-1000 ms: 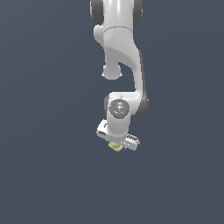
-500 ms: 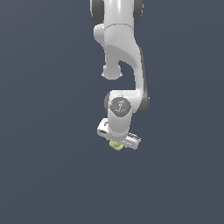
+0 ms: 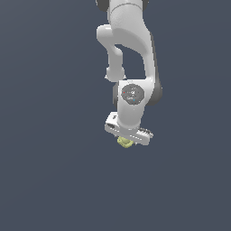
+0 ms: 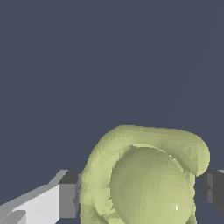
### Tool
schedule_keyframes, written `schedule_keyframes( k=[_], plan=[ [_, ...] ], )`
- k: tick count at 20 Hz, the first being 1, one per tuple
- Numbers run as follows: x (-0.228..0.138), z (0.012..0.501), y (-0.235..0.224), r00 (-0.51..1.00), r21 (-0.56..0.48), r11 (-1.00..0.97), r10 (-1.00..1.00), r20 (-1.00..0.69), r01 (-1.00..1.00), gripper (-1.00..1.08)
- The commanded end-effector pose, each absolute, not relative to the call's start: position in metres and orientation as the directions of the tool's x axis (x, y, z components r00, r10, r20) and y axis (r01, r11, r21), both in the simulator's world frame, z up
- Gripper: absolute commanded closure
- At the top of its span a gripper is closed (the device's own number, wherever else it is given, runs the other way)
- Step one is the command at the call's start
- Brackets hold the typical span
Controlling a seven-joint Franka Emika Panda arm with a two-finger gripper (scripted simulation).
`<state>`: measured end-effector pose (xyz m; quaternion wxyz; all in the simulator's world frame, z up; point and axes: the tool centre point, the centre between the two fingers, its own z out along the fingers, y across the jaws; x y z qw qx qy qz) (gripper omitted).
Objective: Pick up the object and move it to a goal position.
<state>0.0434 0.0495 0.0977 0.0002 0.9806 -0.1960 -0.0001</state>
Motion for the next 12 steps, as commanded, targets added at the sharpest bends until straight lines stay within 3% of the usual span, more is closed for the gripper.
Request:
schedule_keyframes(
  k=[1,12],
  plan=[
    [0.037,0.119,0.059,0.923,0.0,-0.923,-0.384,0.001,-0.384,1.08],
    [-0.002,0.235,0.113,0.923,0.001,-0.923,-0.384,0.001,-0.384,1.08]
  ],
)
